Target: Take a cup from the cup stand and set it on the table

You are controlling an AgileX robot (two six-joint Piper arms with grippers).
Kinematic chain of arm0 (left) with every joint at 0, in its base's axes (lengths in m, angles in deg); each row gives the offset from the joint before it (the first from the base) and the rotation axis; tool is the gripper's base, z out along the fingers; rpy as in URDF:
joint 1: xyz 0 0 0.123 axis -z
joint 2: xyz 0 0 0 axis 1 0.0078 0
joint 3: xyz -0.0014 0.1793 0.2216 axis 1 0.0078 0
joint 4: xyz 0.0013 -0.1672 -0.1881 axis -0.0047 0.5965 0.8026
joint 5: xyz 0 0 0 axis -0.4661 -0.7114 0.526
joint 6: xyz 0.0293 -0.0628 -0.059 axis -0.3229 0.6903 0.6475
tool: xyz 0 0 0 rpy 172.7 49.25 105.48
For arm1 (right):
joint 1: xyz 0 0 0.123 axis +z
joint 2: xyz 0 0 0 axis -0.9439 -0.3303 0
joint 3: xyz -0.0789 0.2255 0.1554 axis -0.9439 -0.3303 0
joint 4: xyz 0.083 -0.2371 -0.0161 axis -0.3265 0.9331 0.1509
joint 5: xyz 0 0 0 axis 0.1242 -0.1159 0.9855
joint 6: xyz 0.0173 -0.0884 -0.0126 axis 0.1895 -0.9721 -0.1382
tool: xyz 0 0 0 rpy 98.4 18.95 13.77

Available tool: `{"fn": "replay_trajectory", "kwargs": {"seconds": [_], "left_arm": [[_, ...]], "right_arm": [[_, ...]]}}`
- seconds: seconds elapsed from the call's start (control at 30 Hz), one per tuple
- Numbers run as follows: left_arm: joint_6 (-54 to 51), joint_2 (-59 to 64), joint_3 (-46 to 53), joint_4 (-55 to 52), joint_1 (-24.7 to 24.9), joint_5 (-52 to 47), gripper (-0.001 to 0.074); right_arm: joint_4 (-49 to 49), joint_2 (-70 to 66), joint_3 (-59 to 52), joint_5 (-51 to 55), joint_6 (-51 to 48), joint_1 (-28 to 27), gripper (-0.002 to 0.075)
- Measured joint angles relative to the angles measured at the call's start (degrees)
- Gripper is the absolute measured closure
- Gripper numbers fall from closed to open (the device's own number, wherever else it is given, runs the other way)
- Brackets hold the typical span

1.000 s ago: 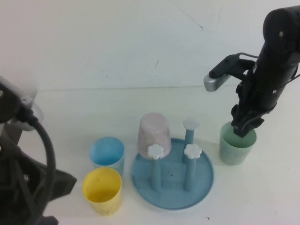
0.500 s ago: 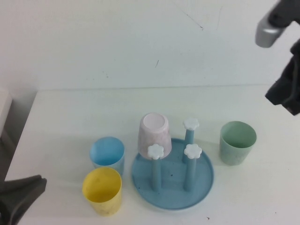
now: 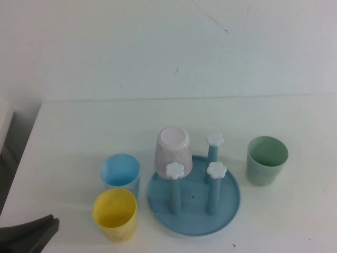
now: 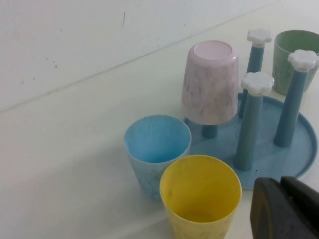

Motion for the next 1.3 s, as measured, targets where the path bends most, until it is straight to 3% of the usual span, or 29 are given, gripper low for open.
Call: {"fn": "replay_trajectory", "kwargs": {"seconds": [0.17, 0.37, 1.17, 1.3], "left_arm": [[0.47, 0.00, 0.00, 0.11, 0.00, -0.94, 0.0736], [0.88, 0.00, 0.00, 0.19, 0.00, -3.99, 0.0736], [0.88, -0.45, 0.53, 0.19, 0.00, -7.57, 0.0736], [0.88, -3.49, 1.60, 1.47, -2.22, -8.51, 0.0736]], "right_arm": [[-0.50, 11.67, -12.21, -7.02, 0.16, 0.00, 0.0727], [-0.83, 20.34, -19.47, -8.88, 0.16, 0.00, 0.0727], [-2.47, 24.05, -20.04, -11.10, 0.16, 0.00, 0.0727], [-2.47, 24.05, -20.04, -11.10, 0.16, 0.00, 0.0727]]}}
